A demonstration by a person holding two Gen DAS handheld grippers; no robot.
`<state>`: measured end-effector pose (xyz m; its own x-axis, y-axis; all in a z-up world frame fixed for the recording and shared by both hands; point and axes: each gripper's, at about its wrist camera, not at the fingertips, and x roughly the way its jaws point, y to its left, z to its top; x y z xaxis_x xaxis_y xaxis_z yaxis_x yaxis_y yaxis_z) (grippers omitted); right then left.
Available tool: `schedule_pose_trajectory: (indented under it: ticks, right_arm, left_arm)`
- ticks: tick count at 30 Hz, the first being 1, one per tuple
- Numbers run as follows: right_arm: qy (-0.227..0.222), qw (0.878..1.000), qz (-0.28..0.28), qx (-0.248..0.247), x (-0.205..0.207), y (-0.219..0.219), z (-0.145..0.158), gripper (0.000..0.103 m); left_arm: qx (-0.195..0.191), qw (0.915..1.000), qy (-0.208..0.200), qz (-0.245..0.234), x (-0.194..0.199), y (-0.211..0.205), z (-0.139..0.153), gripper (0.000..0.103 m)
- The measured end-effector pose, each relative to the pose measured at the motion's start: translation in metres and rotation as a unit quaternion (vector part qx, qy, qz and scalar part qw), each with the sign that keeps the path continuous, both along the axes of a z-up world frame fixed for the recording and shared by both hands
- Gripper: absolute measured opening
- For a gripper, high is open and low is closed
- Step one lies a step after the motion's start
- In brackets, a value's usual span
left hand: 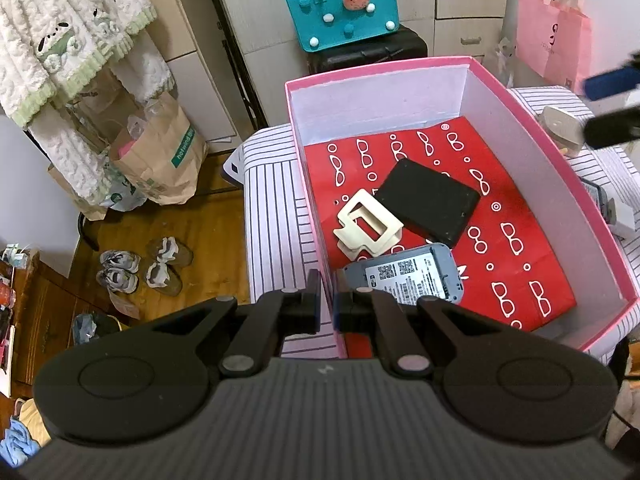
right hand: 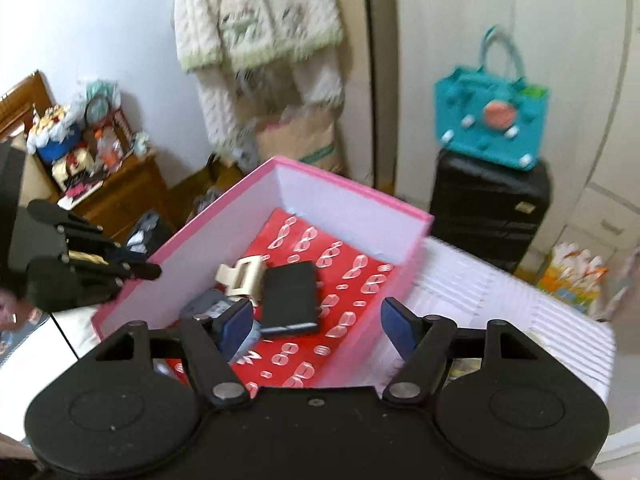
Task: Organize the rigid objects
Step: 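Carry the black power bank into the pink box and release it, then grasp the purple starfish keychain with the right gripper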
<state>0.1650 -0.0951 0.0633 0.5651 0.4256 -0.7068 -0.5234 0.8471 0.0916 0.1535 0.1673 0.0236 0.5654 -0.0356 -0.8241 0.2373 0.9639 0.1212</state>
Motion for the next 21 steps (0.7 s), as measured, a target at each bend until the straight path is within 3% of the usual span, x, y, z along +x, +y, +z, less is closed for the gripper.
schedule_pose_trajectory:
  ticks: [2, 5, 11, 15, 18, 21]
  right_arm:
    - [-0.033, 0.999, -0.019, 0.001, -0.015, -0.020, -0.007, 0.080]
    - [-0.040, 0.998, -0.047, -0.006, -0.027, -0.047, -0.025, 0.080]
    - [0.030, 0.996, -0.085, -0.024, -0.035, -0.096, -0.070, 0.072]
    - [0.069, 0.993, -0.100, 0.001, -0.039, -0.116, -0.096, 0.072]
    - [0.063, 0.993, -0.096, -0.019, -0.038, -0.121, -0.107, 0.069]
    - [0.059, 0.994, -0.084, -0.048, -0.036, -0.117, -0.115, 0.061]
  left_arm:
    - [-0.007, 1.0000, 0.002, 0.004, 0.000, 0.003, 0.000, 0.005]
    - [-0.011, 0.9999, 0.000, 0.008, 0.000, 0.003, 0.000, 0.004]
    - [-0.009, 0.9999, -0.005, 0.009, -0.002, 0.003, -0.001, 0.004]
    - [-0.010, 0.9999, -0.004, 0.012, -0.002, 0.003, -0.002, 0.004]
    - [-0.008, 0.9999, -0.002, 0.014, -0.001, 0.002, -0.003, 0.004]
    - [-0.006, 0.9998, 0.000, 0.017, 0.001, 0.000, -0.005, 0.004]
